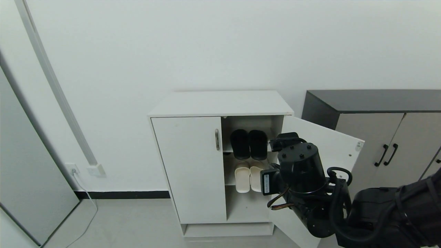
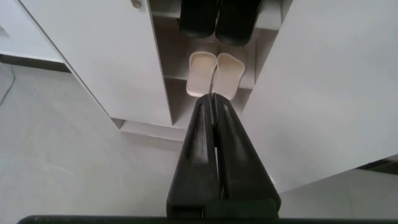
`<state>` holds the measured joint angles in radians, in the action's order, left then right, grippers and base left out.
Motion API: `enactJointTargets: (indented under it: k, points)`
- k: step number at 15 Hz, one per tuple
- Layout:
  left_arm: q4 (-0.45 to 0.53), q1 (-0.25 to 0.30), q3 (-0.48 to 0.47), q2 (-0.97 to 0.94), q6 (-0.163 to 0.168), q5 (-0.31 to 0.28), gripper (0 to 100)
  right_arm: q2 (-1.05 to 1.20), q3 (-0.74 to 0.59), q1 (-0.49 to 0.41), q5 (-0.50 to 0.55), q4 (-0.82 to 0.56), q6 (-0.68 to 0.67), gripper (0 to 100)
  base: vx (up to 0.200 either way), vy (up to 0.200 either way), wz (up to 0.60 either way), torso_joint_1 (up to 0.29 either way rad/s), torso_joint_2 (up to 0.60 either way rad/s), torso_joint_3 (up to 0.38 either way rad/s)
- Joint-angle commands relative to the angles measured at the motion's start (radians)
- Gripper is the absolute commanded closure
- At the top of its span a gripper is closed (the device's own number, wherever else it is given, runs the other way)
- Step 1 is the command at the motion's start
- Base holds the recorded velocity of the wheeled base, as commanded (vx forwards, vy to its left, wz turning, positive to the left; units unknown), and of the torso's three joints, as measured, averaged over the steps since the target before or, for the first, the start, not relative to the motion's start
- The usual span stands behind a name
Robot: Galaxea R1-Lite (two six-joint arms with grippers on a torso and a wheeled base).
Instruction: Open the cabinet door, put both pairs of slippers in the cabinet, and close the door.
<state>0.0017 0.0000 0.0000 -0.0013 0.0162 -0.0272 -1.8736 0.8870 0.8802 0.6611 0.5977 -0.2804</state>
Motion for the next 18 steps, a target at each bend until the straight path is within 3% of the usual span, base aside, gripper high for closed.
enactJointTargets:
  k: [1,18]
  points:
    - [0.0,0.0,0.0,0.001,0.002,0.0,100,-0.007,0.0,0.0,-0.001,0.001,0.001,100,0.0,0.0,0.0,0.207,-0.52,-0.305]
    - [0.0,0.0,0.0,0.001,0.001,0.0,100,-0.025,-0.008,0.0,-0.006,0.001,0.001,100,0.0,0.0,0.0,0.224,-0.51,-0.284]
